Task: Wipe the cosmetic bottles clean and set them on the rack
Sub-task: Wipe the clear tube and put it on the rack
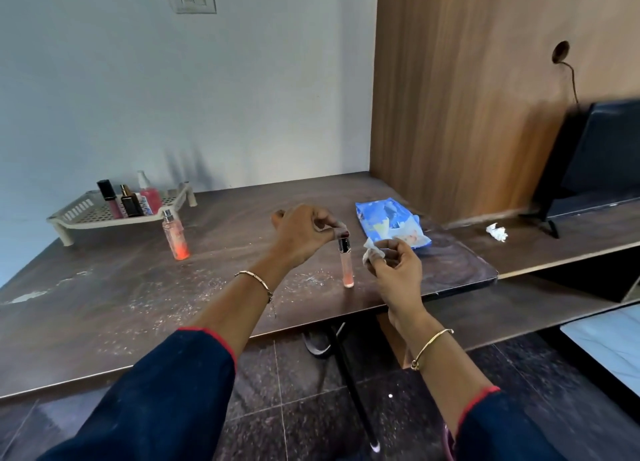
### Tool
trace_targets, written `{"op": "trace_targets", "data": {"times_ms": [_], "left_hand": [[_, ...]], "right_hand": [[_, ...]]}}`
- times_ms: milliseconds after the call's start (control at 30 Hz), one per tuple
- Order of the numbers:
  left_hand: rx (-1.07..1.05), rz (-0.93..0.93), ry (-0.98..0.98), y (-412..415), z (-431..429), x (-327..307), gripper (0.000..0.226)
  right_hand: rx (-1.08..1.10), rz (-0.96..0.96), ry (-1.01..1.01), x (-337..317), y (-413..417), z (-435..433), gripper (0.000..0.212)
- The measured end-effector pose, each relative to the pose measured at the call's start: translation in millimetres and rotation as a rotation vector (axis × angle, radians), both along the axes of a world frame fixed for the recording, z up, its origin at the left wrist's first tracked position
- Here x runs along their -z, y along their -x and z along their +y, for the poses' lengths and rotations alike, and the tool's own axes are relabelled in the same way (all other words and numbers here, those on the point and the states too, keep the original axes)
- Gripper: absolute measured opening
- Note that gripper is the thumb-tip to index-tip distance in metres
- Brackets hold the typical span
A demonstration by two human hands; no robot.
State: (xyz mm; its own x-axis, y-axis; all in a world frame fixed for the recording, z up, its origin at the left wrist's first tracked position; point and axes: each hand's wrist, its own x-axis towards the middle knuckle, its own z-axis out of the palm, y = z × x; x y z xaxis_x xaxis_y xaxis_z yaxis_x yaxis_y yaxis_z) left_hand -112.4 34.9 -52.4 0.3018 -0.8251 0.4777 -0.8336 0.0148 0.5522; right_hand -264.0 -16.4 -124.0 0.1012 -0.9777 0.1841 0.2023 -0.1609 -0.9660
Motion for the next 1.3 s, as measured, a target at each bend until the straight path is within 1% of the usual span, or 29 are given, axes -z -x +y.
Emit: {"op": "trace_targets", "data": {"times_ms": [67,167,267,333,400,500,567,700,767,867,967,1067,1200,1233,1300], "left_hand": [[0.001,-0.031,-0.027,3.0,1.0,0.6,0.024],[0.019,-0.042,-0.033,6.9,2.8,0.7,0.048],[0.033,-0.032,-0.021,9.6,1.6,2.6,0.057],[0.033,-0.019,-0.004,11.7,0.5,5.2,0.061],[0.027,0.003,0.014,12.2,-0.8,8.2,0.062],[0.018,0.030,0.023,10.9,-3.0,10.6,0.064],[0.021,0.056,0.023,8.8,-4.1,11.4,0.062],[0.033,0.095,-0.005,1.5,-5.9,13.6,0.045],[0.039,0.094,-0.021,-1.3,-5.3,12.8,0.042],[0.061,0.114,-0.042,-3.9,-5.6,10.2,0.044],[0.119,0.179,-0.027,-5.4,-6.2,10.5,0.042],[0.145,0.184,-0.021,-8.4,-7.1,14.2,0.043],[0.148,0.162,-0.033,-19.1,-5.1,15.4,0.055],[0.137,0.153,-0.039,-22.5,-3.1,14.6,0.053],[0.125,0.124,-0.052,-28.4,1.3,12.3,0.042]], "right_hand": [[0.024,-0.019,0.014,-0.9,0.8,-0.2,0.020],[0.048,-0.019,0.060,-1.7,-1.6,-0.7,0.018],[0.059,-0.019,0.146,-8.2,-6.2,3.8,0.014],[0.081,-0.039,0.198,-14.2,-10.5,9.1,0.015],[0.104,-0.038,0.242,-15.2,-16.6,12.2,0.013],[0.104,0.006,0.255,-5.4,-24.3,12.4,0.004],[0.102,0.048,0.224,3.7,-25.8,13.3,0.007],[0.080,0.107,0.187,13.8,-22.8,14.0,0.016],[0.083,0.132,0.177,9.8,-23.6,11.2,0.020],[0.122,0.114,0.201,-3.7,-29.5,4.7,0.028],[0.118,0.042,0.250,-13.0,-33.7,2.6,0.029],[0.088,0.017,0.257,-10.2,-32.7,5.3,0.031],[-0.006,0.116,0.177,13.2,-26.8,7.0,0.029],[-0.019,0.161,0.158,19.2,-25.4,5.3,0.028],[-0.034,0.265,0.140,23.9,-22.5,2.0,0.025]]}}
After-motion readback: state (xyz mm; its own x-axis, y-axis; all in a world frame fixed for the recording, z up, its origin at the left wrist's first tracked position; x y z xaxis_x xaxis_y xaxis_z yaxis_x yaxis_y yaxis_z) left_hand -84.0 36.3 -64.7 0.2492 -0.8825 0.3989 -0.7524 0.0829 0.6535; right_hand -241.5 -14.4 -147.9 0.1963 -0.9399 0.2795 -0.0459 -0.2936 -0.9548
